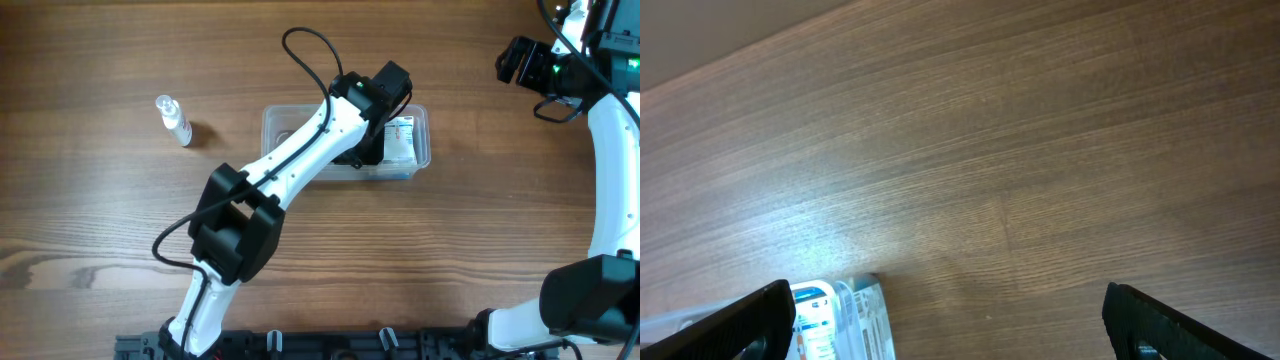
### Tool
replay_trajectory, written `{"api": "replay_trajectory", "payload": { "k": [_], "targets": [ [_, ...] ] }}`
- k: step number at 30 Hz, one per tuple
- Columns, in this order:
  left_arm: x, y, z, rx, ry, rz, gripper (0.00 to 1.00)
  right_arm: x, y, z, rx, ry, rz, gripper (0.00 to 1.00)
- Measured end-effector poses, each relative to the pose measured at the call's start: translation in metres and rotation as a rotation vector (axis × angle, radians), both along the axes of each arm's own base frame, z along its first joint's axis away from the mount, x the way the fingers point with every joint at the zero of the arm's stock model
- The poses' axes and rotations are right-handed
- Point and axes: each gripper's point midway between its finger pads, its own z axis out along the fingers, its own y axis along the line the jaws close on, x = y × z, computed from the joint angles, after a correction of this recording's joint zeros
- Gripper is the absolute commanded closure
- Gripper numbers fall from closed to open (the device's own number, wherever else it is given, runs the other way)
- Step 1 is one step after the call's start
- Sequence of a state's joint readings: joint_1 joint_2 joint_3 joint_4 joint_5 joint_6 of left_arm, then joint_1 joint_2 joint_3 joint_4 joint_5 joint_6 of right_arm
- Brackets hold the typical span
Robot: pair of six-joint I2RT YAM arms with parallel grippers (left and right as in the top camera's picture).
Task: Pack container
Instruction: 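Push the Zam-Buk box down into the container and open left gripper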
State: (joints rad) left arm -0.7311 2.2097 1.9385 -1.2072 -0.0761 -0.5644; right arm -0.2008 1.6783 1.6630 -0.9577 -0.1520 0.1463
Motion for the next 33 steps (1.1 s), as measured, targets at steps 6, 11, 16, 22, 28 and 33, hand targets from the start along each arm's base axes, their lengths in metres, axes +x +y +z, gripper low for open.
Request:
{"api": "replay_trajectory", "payload": {
  "k": [6,11,16,22,28,33],
  "targets": [
    [0.0000,0.0000,-0.0005,0.001,0.001,0.000,0.59,0.0000,0.0000,0.0000,0.000,0.000,0.000,0.00],
    [0.0000,0.0000,-0.0005,0.001,0.001,0.000,0.51,0.0000,0.0000,0.0000,0.000,0.000,0.000,0.00],
    [-0.0004,-0.0005,-0.0005,-0.002,0.003,0.002,0.44,0.0000,0.0000,0.0000,0.000,0.000,0.000,0.00],
    [-0.0008,-0.0010,-0.0006,-0.006,0.006,0.004,0.34,0.0000,0.0000,0.0000,0.000,0.000,0.000,0.00],
    [-0.0006,-0.0013,-0.0005,-0.007,0.005,0.006,0.31,0.0001,0.0000,0.0001,0.000,0.000,0.000,0.00],
    [-0.0004,-0.0014,-0.0005,-0.007,0.004,0.006,0.32,0.0001,0.0000,0.0001,0.000,0.000,0.000,0.00]
  ]
}}
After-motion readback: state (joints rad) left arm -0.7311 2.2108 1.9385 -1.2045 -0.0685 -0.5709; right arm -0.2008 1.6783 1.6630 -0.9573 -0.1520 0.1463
